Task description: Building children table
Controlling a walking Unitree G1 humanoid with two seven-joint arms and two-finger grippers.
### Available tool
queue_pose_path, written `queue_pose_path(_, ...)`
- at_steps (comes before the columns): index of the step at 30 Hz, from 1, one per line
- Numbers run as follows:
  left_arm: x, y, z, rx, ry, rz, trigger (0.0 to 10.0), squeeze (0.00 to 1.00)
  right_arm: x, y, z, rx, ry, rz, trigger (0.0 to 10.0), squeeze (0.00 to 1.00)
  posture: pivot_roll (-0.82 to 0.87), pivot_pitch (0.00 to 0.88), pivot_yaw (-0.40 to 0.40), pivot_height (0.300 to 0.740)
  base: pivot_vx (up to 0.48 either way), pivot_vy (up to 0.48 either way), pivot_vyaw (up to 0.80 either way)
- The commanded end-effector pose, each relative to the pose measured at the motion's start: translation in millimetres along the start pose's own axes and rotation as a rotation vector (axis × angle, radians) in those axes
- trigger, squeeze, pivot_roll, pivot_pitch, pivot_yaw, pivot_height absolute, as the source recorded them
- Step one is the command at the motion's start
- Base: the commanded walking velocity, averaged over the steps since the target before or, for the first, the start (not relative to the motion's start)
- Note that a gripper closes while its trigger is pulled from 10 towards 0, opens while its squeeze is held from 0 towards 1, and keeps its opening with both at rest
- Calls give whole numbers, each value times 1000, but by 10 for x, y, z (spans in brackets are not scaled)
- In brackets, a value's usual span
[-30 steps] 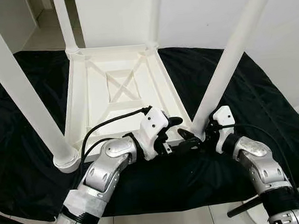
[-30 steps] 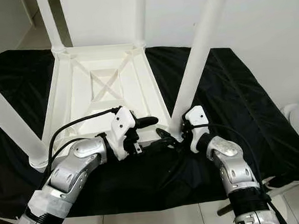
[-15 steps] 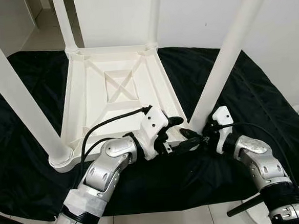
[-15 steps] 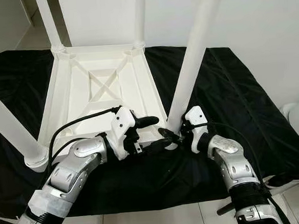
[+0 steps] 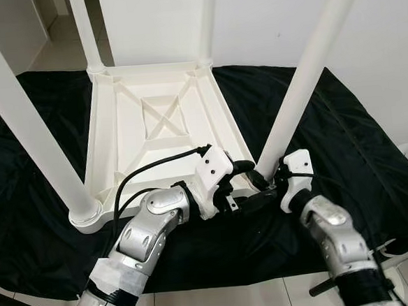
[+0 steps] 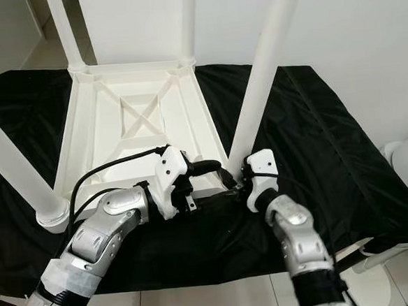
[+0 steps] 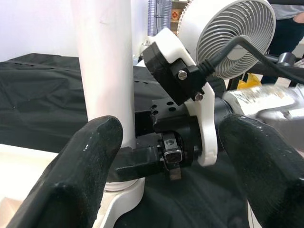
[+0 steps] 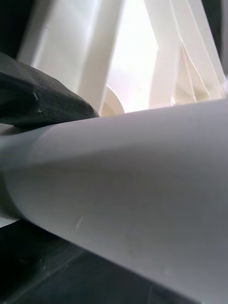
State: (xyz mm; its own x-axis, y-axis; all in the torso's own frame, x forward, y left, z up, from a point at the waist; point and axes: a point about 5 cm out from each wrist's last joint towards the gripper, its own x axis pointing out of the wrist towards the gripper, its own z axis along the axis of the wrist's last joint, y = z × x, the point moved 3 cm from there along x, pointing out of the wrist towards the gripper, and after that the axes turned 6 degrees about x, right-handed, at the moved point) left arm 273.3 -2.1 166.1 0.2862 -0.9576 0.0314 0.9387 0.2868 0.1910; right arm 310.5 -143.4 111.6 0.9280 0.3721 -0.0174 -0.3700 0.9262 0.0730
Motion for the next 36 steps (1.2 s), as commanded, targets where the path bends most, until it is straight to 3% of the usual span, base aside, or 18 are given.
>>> queue_pose_path(1,16,-35,20,7,-3,-30,10000,0,-29,26,-59,-2,2,-100,10000,0,-11,4,-52,740,0,0,0)
queue_pose_path(5,20,-48,16,2,-3,-29,10000,0,-39,117,-106,61,-26,-303,10000,0,-11,6,-53,740,0,0,0)
queue_pose_path(7,20,-48,16,2,-3,-29,10000,0,-39,117,-106,61,-26,-303,10000,0,-11,6,-53,740,0,0,0)
queue_pose_path(12,2,-23,14,0,0,-12,10000,0,14,314,-156,92,-14,-363,10000,0,3,2,-65,740,0,0,0)
queue_pose_path(17,-4,-28,8,0,0,-9,10000,0,2,303,-134,88,-20,-377,10000,0,9,0,-71,740,0,0,0)
queue_pose_path(18,-7,-29,7,1,1,-8,10000,0,-20,269,-116,101,-31,-371,10000,1000,9,0,-74,740,0,0,0)
queue_pose_path(26,-10,-25,8,5,1,-4,10000,0,-131,136,6,159,-92,-290,10000,1000,15,0,-87,740,0,0,0)
queue_pose_path(27,-12,-24,7,6,1,-3,10000,0,-171,99,13,146,-88,-246,10000,706,16,0,-88,740,0,0,0)
queue_pose_path(28,-12,-24,7,6,1,-3,10000,0,-171,99,13,146,-88,-246,10000,706,16,0,-88,740,0,0,0)
queue_pose_path(29,-15,-22,4,7,1,-2,10000,0,-206,70,15,128,-81,-195,10000,0,17,0,-89,740,0,0,0)
queue_pose_path(36,-62,-21,-35,13,18,-2,10000,0,-306,-66,57,-14,-61,-12,10000,0,22,0,-86,740,0,0,0)
